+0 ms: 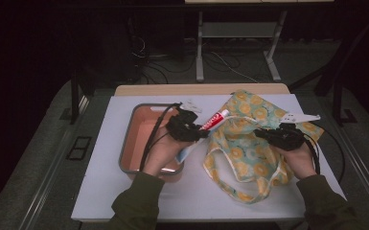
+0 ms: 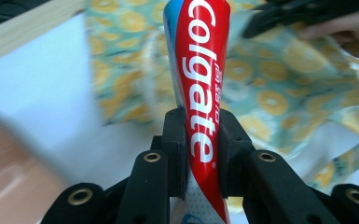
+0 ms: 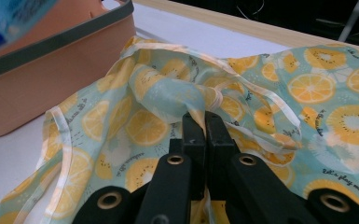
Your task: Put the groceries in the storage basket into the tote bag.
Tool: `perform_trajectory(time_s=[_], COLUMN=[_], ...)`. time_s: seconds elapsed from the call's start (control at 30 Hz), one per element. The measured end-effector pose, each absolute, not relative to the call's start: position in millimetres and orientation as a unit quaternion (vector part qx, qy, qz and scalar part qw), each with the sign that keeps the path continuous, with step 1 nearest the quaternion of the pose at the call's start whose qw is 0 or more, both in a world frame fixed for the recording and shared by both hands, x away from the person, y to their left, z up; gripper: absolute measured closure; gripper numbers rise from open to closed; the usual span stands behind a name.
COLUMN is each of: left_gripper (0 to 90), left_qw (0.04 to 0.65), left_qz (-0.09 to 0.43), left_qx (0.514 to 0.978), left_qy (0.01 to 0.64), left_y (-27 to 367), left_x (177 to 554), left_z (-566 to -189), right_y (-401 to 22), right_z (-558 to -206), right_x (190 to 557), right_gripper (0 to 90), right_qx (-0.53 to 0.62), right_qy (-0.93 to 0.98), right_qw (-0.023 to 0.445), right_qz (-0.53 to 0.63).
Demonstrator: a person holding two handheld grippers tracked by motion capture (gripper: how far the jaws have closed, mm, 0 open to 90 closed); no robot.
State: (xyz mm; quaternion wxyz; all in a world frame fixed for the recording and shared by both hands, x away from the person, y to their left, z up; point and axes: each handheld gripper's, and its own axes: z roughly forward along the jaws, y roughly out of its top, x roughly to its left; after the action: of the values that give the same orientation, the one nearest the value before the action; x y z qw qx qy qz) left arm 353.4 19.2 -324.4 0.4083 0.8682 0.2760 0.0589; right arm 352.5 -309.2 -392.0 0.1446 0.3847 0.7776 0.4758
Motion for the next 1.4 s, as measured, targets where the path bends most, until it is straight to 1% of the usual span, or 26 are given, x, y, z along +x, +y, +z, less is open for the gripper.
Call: perform_trajectory(time_s=[0.2, 0.23, 0.5, 0.63, 0.77, 0.9, 0.97, 1.0, 1.07, 1.1, 1.17, 1.2, 1.27, 1.4], left_gripper=[75.6, 75.6, 75.6, 75.5, 75.2, 74.9, 74.4, 74.1, 63.6, 60.9, 51.3, 50.5, 46.1, 41.9], left_qw=[0.396, 0.397, 0.368, 0.36, 0.355, 0.349, 0.375, 0.377, 0.38, 0.381, 0.382, 0.384, 0.386, 0.392], left_qz=[0.042, 0.032, 0.011, 0.005, 0.021, 0.021, 0.016, 0.021, 0.025, 0.025, 0.028, 0.037, 0.038, 0.05], left_qx=[0.882, 0.883, 0.899, 0.901, 0.9, 0.899, 0.886, 0.887, 0.885, 0.885, 0.885, 0.885, 0.884, 0.883], left_qy=[0.251, 0.25, 0.239, 0.243, 0.254, 0.265, 0.271, 0.267, 0.267, 0.266, 0.264, 0.261, 0.26, 0.254], left_y=[-27, -34, -74, -86, -96, -102, -99, -96, -93, -90, -85, -82, -75, -66], left_x=[344, 343, 339, 344, 352, 359, 360, 359, 358, 356, 351, 346, 338, 319], left_z=[-336, -340, -371, -391, -409, -426, -427, -424, -422, -420, -418, -416, -415, -414], right_y=[-313, -314, -319, -319, -320, -320, -320, -320, -320, -320, -319, -319, -319, -318], right_z=[-390, -389, -386, -386, -387, -387, -387, -387, -387, -387, -387, -387, -387, -388], right_x=[352, 352, 352, 352, 353, 353, 353, 353, 352, 352, 352, 352, 353, 353], right_gripper=[88.7, 88.7, 88.7, 88.7, 88.7, 88.7, 88.7, 88.7, 88.7, 88.7, 88.7, 88.7, 88.7, 88.7], right_qx=[0.386, 0.388, 0.391, 0.391, 0.392, 0.391, 0.391, 0.391, 0.39, 0.391, 0.39, 0.39, 0.389, 0.39], right_qy=[0.774, 0.772, 0.766, 0.766, 0.766, 0.766, 0.766, 0.766, 0.766, 0.766, 0.767, 0.767, 0.768, 0.769], right_qw=[0.146, 0.146, 0.147, 0.149, 0.149, 0.149, 0.148, 0.148, 0.149, 0.149, 0.149, 0.149, 0.15, 0.15], right_qz=[0.481, 0.482, 0.488, 0.488, 0.488, 0.488, 0.488, 0.488, 0.488, 0.488, 0.487, 0.487, 0.487, 0.484])
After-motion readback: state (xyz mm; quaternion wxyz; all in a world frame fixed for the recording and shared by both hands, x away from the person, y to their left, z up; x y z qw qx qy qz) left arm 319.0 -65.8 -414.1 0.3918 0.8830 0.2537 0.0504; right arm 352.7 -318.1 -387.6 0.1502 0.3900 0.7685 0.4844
